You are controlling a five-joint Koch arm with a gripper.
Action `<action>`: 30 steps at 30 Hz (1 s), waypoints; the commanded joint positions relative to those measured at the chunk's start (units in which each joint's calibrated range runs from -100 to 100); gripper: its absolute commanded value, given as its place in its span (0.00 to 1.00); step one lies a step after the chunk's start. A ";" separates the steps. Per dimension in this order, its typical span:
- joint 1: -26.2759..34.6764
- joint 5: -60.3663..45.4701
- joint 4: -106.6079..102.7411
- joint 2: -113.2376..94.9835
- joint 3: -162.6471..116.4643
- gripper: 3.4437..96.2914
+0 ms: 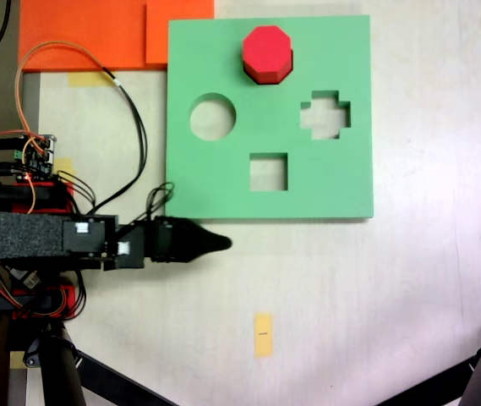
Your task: Put the octagonal pillar block into the corresponding hole
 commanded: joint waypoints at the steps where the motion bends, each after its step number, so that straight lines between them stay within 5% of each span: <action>1: 0.29 -0.39 15.50 -0.82 -11.45 0.53; 9: 1.56 -0.24 -5.68 -0.82 -12.44 0.54; 11: 1.56 -0.24 -6.26 -0.82 -12.44 0.48; 30: 1.56 -0.15 -5.01 -0.82 -12.44 0.49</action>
